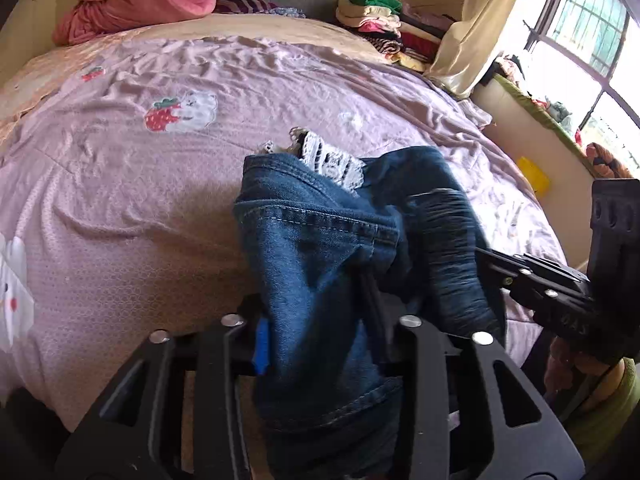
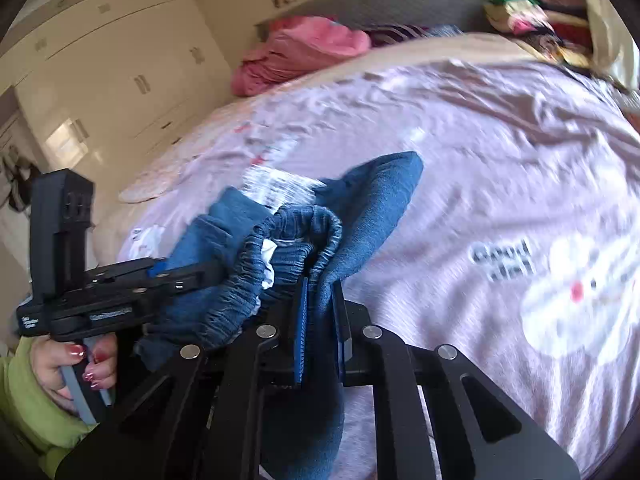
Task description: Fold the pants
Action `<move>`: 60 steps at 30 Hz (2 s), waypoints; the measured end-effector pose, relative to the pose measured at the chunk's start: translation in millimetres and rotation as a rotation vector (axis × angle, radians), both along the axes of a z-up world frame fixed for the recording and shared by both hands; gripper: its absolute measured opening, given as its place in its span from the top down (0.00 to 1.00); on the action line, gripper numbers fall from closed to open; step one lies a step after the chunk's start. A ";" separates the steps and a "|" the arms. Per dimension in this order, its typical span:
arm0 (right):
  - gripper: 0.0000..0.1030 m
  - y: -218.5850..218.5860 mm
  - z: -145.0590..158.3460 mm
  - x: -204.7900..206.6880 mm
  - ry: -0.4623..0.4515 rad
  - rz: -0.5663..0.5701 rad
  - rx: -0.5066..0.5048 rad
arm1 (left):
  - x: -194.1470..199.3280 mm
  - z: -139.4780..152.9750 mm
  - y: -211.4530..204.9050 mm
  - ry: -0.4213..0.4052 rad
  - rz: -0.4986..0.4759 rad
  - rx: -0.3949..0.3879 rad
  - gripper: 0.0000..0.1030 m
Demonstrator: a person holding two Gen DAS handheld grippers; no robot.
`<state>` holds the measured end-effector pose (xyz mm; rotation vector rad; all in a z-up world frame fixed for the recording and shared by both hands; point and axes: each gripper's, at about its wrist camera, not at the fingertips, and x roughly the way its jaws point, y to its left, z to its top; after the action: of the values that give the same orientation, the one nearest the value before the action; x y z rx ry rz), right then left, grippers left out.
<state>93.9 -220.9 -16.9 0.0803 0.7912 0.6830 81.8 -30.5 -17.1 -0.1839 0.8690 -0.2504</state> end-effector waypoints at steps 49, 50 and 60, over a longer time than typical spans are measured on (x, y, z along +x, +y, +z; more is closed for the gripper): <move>0.39 18.6 -33.8 176.1 0.112 -0.206 -0.073 | 152.7 -19.0 52.4 0.036 0.197 0.113 0.38; 0.38 15.8 -32.2 173.4 0.111 -0.212 -0.069 | 151.9 -18.5 52.7 0.036 0.199 0.113 0.36; 0.26 -5.8 -15.1 137.8 0.090 -0.237 -0.037 | 125.5 -0.3 51.1 -0.001 0.192 0.118 0.24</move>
<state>231.8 -226.6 -32.0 0.1692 0.8645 0.4426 207.3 20.7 -17.4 -0.1558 0.8566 -0.0200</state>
